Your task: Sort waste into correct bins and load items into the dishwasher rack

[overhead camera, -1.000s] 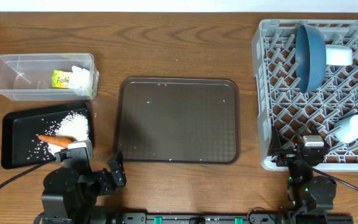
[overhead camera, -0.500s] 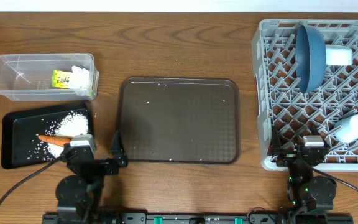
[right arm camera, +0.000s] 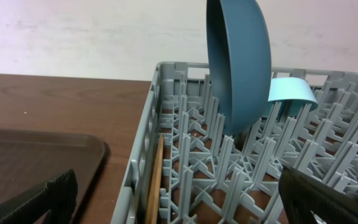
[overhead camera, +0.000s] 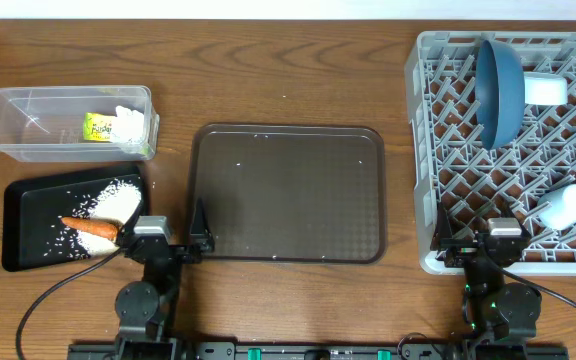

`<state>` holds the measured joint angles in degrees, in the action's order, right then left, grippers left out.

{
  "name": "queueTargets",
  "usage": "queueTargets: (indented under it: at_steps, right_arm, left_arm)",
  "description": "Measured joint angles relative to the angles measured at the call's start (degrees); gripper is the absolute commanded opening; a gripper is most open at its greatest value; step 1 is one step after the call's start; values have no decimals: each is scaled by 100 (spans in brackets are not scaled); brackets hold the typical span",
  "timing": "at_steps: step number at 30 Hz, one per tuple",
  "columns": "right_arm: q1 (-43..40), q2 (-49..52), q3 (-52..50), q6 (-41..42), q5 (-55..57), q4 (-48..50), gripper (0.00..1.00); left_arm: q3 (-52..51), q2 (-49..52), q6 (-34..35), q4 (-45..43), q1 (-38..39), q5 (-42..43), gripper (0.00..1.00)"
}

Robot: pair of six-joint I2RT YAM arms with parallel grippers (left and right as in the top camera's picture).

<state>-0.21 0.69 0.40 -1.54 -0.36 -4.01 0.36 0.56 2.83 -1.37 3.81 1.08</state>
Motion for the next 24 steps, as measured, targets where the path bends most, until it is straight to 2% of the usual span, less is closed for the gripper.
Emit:
queueTargets:
  at_steps: [3,24]
  right_arm:
    - [0,-2,0,0,2,-2,99]
    - [0,0,0,0,13,0,99]
  left_arm:
    - [35,4,-7,238,0,81,98]
    - [48,2,-7,264,0,175,98]
